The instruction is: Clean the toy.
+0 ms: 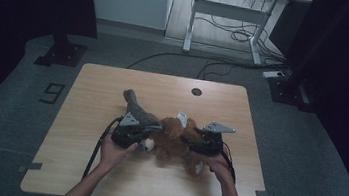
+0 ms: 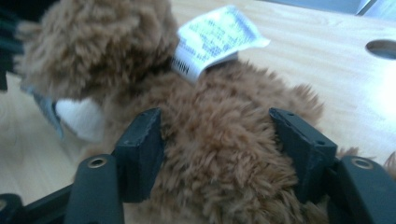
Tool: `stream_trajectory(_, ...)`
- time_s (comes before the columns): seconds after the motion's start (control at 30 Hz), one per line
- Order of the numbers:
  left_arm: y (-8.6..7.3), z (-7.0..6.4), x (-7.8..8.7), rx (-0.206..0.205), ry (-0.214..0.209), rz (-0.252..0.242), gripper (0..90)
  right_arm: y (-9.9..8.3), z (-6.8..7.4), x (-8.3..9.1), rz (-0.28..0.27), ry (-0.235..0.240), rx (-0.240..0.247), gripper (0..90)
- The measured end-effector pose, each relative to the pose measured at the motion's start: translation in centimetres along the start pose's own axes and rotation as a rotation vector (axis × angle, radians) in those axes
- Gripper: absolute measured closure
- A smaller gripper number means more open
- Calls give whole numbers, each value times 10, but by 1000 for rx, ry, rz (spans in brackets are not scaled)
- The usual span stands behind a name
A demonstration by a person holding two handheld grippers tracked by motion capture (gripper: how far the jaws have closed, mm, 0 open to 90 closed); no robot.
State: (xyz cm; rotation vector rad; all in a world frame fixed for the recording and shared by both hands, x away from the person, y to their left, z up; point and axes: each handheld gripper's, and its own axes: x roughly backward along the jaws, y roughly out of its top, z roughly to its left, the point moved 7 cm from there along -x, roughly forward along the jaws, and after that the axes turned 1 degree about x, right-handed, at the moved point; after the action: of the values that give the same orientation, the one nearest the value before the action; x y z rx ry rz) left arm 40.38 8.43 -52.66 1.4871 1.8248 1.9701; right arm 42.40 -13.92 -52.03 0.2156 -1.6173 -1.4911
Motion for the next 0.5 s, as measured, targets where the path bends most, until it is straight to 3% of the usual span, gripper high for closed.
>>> stream_trajectory(0.17, 6, -6, 13, 14, -35, -6, 854, -18, 8, 5, -17, -11, 18, 428)
stream_trajectory(0.3, 28, -17, 18, -27, -24, -21, 850, -29, 11, 10, -60, -36, 36, 467)
stream_trajectory(0.4, 49, -27, 16, -64, -10, -30, 848, -34, 13, 13, -80, -44, 49, 478)
stream_trajectory(0.5, 68, -36, 7, -70, -22, -24, 845, -39, 13, 16, -102, -44, 43, 480)
